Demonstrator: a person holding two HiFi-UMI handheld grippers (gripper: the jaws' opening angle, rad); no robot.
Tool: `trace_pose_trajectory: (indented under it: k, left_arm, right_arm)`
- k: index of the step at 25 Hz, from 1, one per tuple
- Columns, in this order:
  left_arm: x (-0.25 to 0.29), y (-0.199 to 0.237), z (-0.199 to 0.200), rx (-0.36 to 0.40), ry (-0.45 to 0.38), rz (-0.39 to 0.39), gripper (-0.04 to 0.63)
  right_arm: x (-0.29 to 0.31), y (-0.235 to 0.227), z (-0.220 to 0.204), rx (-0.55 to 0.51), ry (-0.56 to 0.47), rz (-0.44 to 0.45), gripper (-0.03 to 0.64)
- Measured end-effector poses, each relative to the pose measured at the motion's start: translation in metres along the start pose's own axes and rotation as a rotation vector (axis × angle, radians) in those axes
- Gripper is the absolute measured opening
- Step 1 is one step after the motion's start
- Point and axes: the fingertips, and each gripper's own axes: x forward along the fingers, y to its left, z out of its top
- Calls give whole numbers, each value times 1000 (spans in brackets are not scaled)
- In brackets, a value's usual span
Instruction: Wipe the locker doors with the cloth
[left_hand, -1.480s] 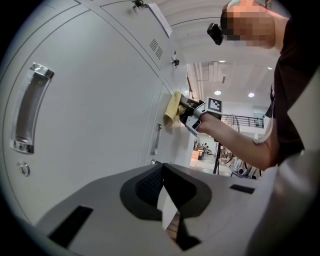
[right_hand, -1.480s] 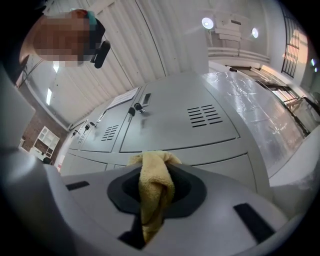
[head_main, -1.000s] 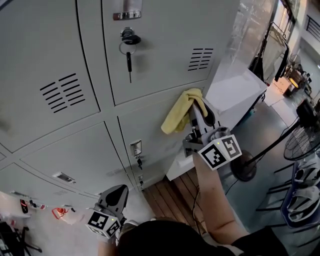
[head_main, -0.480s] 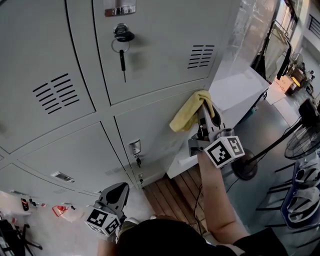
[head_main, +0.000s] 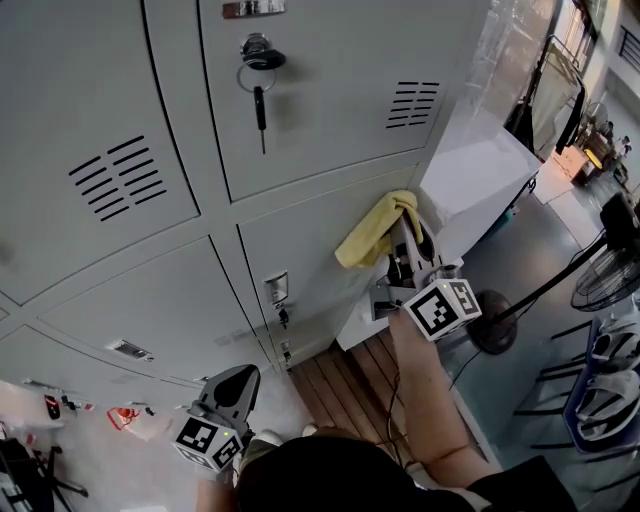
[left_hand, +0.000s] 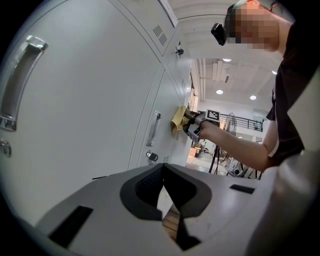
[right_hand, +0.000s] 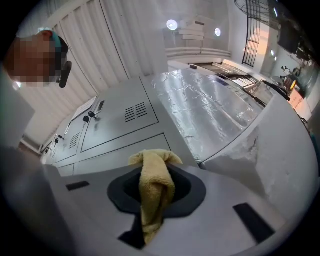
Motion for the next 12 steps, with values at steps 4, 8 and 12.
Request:
trace_pose_trajectory:
  k: [4, 8, 12]
  left_arm:
    - [-10, 5, -5, -8, 1, 6, 6]
    - [-21, 10, -7, -20, 2, 16, 6]
    - [-31, 13, -13, -25, -9, 8, 6]
  right_arm:
    - [-1, 14, -11, 18, 7, 12, 57]
    - [-2, 32, -23, 44, 11, 27, 57]
    - [-2, 54, -33, 66, 14, 46, 57]
